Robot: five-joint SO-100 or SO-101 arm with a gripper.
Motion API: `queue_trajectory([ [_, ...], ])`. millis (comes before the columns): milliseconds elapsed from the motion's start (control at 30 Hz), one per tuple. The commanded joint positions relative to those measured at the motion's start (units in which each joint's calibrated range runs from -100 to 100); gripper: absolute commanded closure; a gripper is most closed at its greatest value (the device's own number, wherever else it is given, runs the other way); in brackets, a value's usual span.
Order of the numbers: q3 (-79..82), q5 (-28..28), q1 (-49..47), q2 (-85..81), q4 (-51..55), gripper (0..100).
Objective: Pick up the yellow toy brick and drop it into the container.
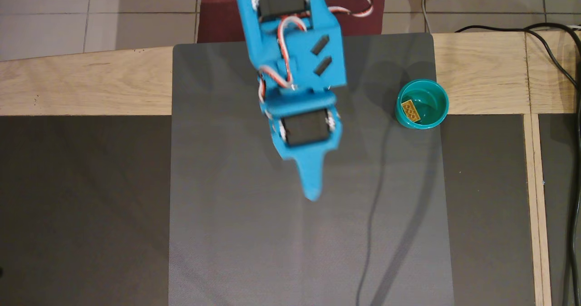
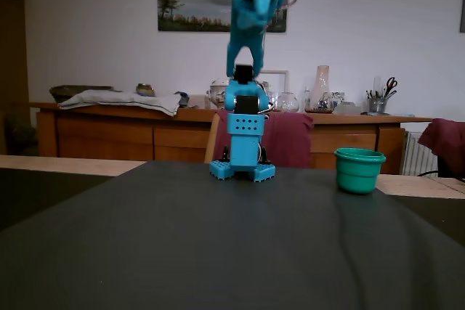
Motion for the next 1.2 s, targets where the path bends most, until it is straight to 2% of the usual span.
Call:
queue_trajectory([
  [0, 8.11, -0.18, 2.74, -7.8, -2.23, 100],
  [233, 34.1, 0.08, 2.74, -26.1, -8.54, 100],
  [633, 60.54, 0.08, 2.74, -25.85, -23.55, 100],
  [1167, 61.45, -0.39, 2.81, -25.93, -24.26, 100],
])
